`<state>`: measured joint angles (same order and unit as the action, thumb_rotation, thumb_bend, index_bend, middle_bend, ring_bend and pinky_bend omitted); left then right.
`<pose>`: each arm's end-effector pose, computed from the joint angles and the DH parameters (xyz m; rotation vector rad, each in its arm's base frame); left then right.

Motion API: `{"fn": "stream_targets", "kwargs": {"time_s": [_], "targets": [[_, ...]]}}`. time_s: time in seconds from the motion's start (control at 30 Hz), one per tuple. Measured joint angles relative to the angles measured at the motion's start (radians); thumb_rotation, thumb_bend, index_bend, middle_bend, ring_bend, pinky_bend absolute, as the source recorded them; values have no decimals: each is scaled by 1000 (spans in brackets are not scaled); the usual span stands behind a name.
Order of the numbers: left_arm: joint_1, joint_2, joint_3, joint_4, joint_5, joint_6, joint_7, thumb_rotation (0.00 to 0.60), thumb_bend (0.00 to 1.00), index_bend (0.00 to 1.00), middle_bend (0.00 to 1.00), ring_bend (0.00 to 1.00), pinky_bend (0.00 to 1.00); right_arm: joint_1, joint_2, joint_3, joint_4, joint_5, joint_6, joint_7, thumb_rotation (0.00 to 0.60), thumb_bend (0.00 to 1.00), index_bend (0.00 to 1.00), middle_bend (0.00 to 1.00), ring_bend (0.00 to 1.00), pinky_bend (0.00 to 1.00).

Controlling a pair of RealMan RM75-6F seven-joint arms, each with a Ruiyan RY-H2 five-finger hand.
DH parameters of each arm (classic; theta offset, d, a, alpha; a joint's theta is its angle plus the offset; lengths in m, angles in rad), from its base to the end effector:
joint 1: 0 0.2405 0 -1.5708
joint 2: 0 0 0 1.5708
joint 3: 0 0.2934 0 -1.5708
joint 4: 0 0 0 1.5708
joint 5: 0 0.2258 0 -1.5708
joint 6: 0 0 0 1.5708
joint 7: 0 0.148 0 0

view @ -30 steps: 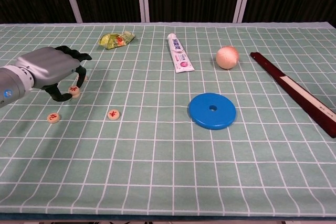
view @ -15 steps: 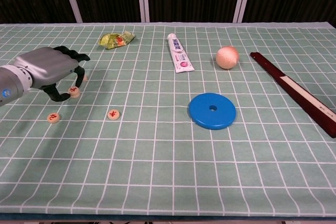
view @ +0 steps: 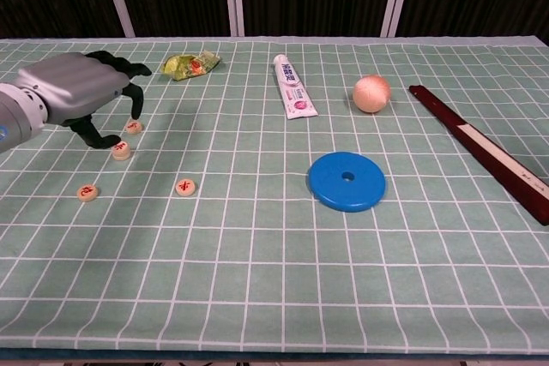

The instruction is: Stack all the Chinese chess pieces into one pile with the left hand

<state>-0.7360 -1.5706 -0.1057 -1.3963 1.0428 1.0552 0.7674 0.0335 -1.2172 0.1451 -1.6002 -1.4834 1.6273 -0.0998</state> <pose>-0.2090 0.3788 -0.0291 -1.8756 -0.5241 -0.5764 -0.3424 -0.1887 0.1622 1.2000 -0.7644 0.9786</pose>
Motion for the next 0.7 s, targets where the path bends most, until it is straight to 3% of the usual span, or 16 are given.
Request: {"fn": "stream_targets", "kwargs": {"time_s": [0.33, 0.47, 0.7], "targets": [[3, 82, 44, -232, 93, 4, -5, 600, 251, 379, 0, 0, 0, -1, -3, 2, 2, 0, 4, -3, 600, 232, 95, 13, 0, 0], [0, 51, 77, -225, 101, -22, 13, 600, 251, 393, 0, 0, 0, -1, -3, 4, 1, 2, 5, -2, 600, 233, 95, 13, 0, 0], [-5, -17, 83, -158, 95, -32, 24, 600, 257, 408, 0, 0, 0, -1, -2, 5, 1, 4, 5, 1, 600, 232, 95, 13, 0, 0]]}}
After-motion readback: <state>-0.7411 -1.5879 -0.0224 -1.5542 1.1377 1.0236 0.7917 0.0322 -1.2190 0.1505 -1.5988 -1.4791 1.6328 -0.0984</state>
